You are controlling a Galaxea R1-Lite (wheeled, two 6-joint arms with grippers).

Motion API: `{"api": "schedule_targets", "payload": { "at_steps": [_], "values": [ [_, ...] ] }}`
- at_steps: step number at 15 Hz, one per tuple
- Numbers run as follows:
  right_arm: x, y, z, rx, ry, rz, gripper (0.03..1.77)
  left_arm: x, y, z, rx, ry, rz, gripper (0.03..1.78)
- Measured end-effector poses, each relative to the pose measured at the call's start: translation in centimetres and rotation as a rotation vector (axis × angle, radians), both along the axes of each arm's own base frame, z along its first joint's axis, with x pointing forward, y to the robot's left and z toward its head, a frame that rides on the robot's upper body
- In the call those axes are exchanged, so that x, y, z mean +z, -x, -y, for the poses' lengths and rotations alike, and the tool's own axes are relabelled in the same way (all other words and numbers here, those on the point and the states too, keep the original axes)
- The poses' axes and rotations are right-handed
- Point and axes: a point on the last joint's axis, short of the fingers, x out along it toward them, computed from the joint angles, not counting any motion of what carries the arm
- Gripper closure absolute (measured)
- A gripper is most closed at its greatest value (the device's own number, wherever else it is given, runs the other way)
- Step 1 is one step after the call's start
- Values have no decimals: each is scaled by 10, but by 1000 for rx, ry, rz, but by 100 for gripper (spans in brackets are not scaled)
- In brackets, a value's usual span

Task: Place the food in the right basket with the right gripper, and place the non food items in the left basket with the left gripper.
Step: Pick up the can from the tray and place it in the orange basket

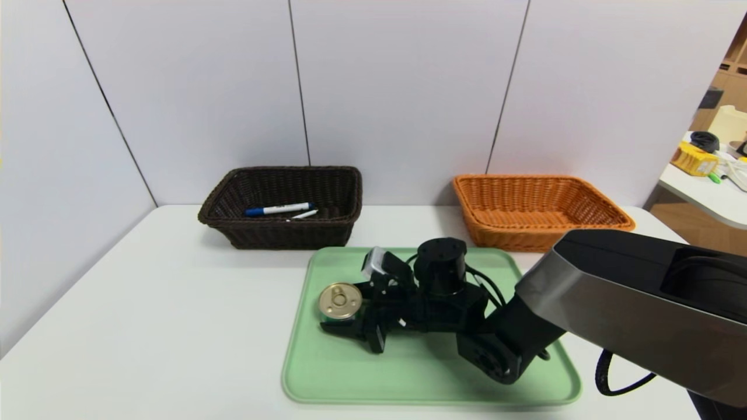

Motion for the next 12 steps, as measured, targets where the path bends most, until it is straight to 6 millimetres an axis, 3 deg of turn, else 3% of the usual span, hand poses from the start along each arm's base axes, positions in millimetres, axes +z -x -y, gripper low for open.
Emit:
{"api": "schedule_targets", "payload": {
  "at_steps": [6, 9, 12],
  "values": [
    [11, 0, 1, -4, -16, 11, 80, 0, 0, 0, 0, 0, 0, 12],
    [31, -1, 11, -25, -21, 8, 80, 0, 0, 0, 0, 0, 0, 12],
    [60, -7, 35, -80, -36, 26, 80, 0, 0, 0, 0, 0, 0, 12]
  ]
}}
